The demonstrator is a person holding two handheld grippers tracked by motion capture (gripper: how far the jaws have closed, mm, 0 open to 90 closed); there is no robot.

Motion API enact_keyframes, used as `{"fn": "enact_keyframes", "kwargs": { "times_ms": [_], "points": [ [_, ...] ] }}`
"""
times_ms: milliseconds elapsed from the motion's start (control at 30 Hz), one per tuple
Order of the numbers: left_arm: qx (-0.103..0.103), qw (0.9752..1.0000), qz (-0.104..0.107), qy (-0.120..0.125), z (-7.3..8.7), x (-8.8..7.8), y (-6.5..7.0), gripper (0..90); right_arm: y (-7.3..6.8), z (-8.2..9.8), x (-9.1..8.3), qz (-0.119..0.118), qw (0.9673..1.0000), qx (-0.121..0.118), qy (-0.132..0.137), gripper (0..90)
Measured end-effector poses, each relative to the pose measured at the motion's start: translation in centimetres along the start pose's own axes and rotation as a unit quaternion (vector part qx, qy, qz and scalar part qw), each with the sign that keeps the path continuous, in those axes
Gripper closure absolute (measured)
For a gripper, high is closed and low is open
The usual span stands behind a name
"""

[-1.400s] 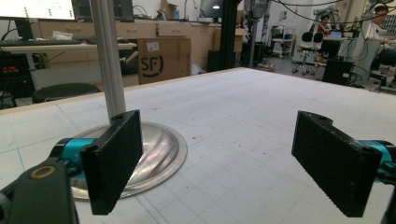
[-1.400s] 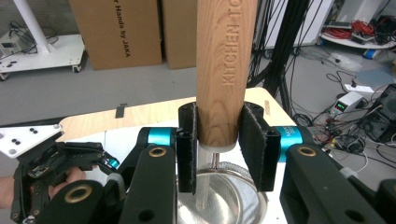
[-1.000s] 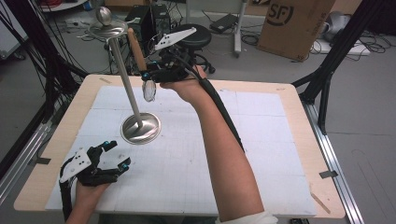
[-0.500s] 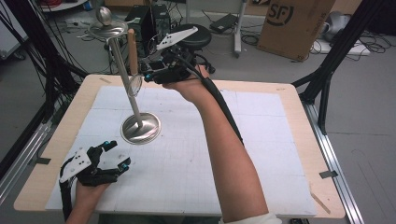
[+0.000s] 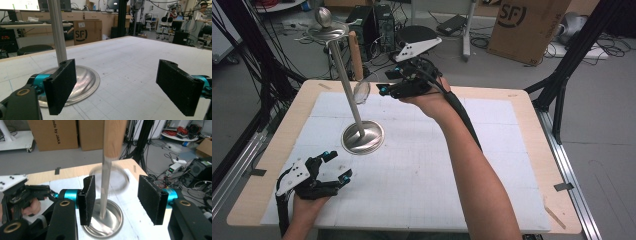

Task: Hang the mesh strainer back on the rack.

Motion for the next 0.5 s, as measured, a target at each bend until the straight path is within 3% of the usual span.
{"fn": "enact_keyframes", "kwargs": {
  "times_ms": [233,500],
  "points": [
    [0.0,1.0,0.0,0.0,0.0,0.0,0.0,17.1,0.5,2.2,-2.6,0.015,0.9999,0.006,0.0,44.5],
    [0.0,1.0,0.001,0.0,0.0,0.0,0.0,17.1,0.0,5.0,-5.3,0.022,0.9996,0.013,0.013,40.5]
  ]
}}
Point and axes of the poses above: each handheld gripper's, and its own axes: x roughly forward along the jaws, z roughly out of its underside, y roughly to its right, the point moved 8 cm from there along x, roughly forward along the jaws, and after that the axes turned 13 degrees about y, right-handed, at the moved point
